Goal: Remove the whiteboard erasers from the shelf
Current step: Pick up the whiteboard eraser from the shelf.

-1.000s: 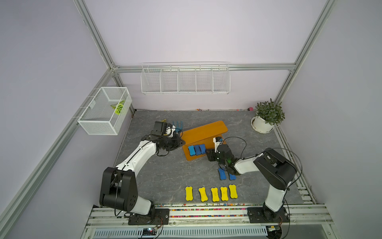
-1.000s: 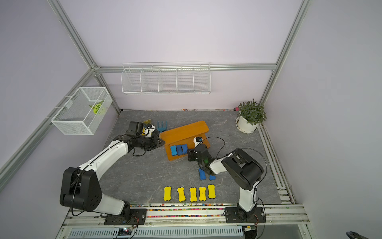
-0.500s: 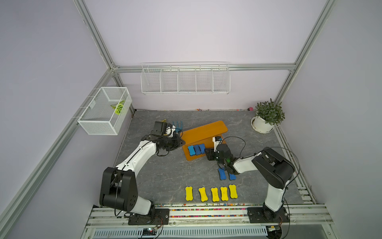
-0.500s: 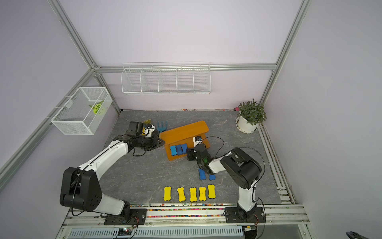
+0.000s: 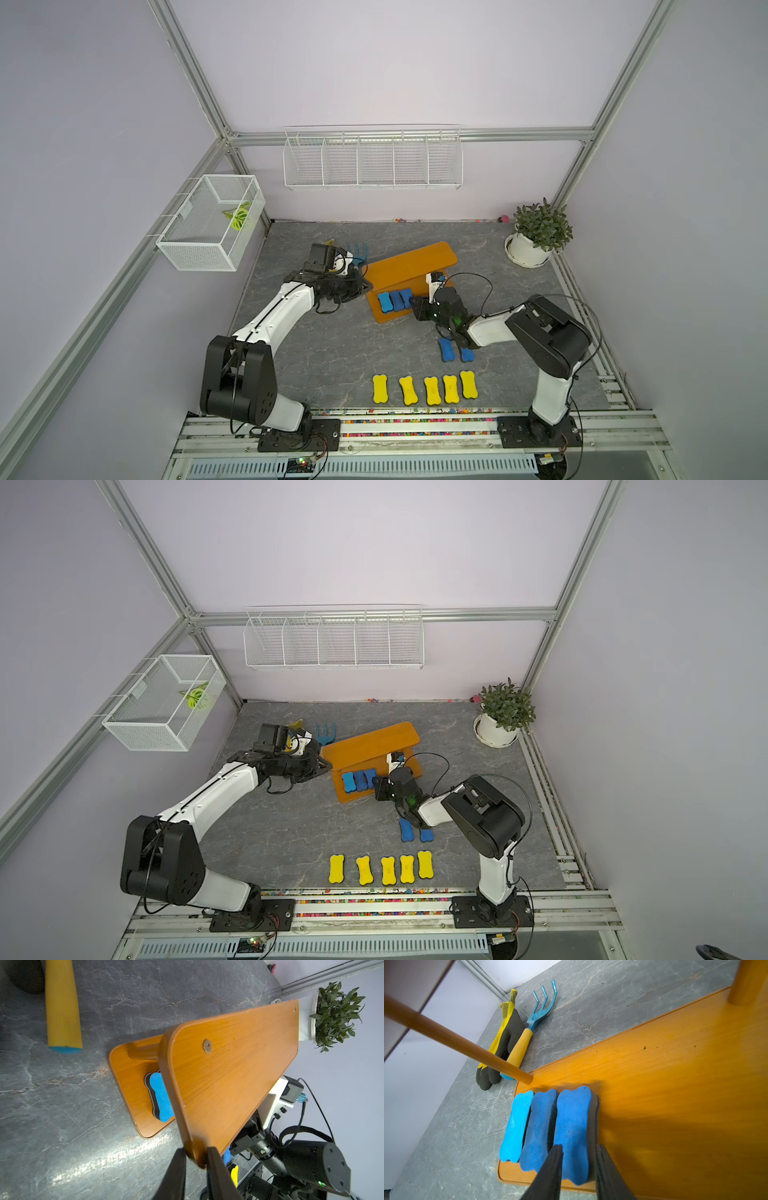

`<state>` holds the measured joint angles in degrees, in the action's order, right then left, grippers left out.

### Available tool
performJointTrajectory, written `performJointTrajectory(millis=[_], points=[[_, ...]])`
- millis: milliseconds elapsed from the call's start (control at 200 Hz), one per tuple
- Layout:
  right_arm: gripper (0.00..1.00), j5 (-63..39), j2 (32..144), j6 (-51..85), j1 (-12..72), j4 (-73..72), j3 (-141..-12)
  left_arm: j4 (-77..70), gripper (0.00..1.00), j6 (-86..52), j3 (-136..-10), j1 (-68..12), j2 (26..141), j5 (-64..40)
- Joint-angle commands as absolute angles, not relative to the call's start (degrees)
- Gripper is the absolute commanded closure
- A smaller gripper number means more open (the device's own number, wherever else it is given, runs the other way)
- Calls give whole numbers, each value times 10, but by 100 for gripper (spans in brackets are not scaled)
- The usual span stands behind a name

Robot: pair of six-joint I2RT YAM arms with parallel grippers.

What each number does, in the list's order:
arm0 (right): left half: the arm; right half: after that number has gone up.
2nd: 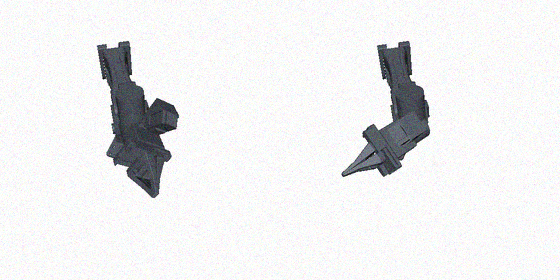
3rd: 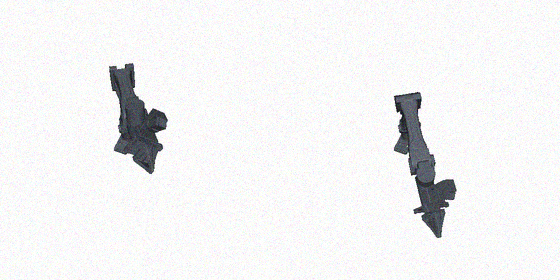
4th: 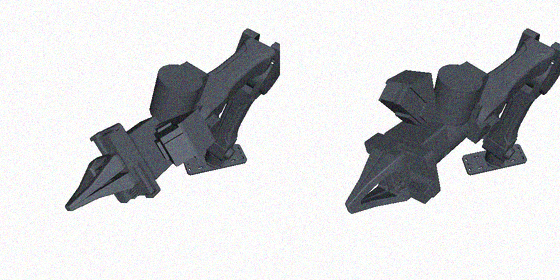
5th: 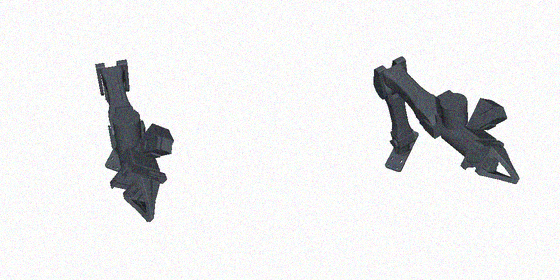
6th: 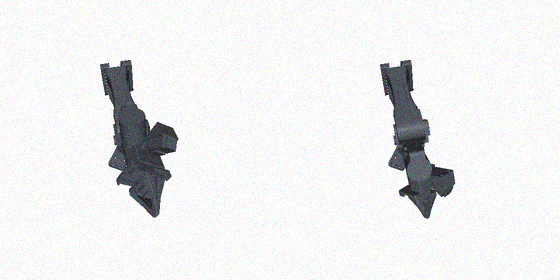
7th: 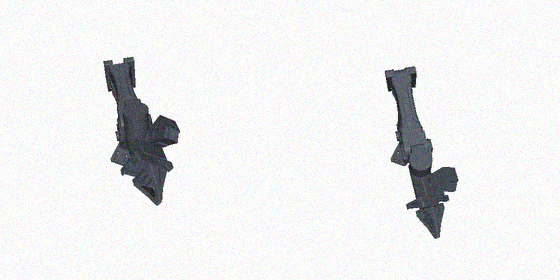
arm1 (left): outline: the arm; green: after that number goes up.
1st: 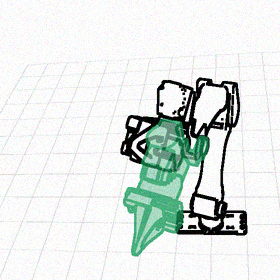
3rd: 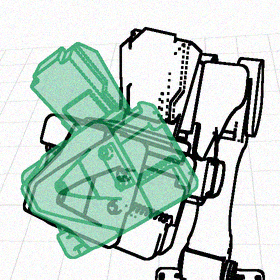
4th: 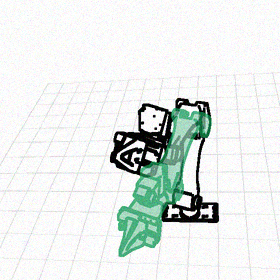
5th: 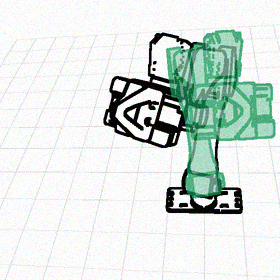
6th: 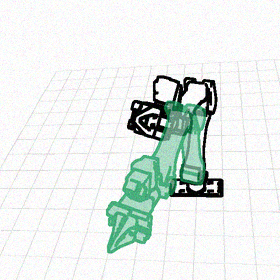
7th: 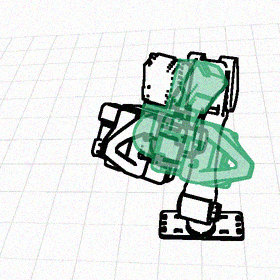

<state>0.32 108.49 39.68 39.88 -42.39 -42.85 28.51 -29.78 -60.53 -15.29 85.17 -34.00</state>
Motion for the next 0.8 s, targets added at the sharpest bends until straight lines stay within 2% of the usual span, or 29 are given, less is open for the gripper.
performJointTrajectory(millis=[0, 305, 640, 795], points=[[67, -2, 1106, 406, 398, -433, -442, 308, 78, -282, -608, -153, 855, -327], [69, -5, 1120, 412, 394, -439, -427, 308, 79, -280, -608, -152, 853, -327], [95, -16, 1111, 412, 393, -435, -423, 310, 76, -283, -612, -149, 850, -320], [100, -22, 1110, 411, 392, -426, -430, 314, 70, -281, -618, -147, 839, -316]])
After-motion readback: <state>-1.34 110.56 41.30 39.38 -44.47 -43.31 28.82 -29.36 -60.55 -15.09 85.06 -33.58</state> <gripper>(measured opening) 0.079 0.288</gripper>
